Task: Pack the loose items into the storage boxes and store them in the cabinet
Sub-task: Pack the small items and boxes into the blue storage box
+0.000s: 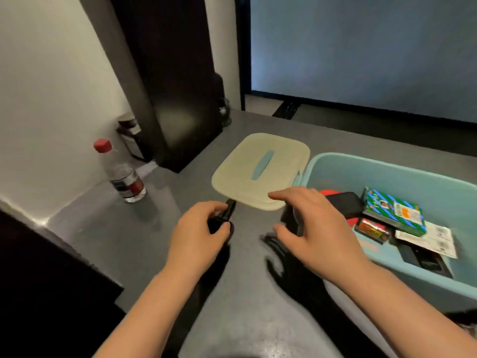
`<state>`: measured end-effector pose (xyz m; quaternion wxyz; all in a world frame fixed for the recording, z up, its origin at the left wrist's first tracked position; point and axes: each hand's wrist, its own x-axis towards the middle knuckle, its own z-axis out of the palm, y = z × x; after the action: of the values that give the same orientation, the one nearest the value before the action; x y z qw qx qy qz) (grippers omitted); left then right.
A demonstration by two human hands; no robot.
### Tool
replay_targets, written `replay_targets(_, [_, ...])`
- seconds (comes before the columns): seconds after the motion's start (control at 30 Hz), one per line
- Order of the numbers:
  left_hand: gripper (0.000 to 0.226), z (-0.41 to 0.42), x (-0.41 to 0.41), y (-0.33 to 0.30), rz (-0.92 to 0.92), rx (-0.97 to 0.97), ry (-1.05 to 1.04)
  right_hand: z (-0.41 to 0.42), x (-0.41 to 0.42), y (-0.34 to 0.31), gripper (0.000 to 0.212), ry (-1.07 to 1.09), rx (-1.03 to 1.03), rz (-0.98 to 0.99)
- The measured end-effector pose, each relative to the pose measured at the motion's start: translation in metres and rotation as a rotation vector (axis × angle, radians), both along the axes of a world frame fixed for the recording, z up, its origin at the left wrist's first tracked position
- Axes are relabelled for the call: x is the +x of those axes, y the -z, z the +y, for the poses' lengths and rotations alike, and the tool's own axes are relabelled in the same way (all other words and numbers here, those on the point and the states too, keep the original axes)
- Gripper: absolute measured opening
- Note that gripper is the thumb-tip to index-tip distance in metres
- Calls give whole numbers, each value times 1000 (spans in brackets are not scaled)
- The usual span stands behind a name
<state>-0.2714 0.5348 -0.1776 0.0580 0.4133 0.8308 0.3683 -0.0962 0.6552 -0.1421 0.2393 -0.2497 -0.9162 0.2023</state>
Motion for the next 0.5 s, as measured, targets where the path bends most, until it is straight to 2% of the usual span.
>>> replay_targets(0.13, [44,-43,-16,34,28,-152,-141,-32,-25,29,45,-80,26,-76])
replay_targets(0.3, [82,-45,-15,62,-23,-223,-134,-45,-37,41,46,-70,-5,-89])
replay_targets(0.5, [84,-26,-24,74,-76,-200,-165,-45,-27,35,46,-27,-28,-65])
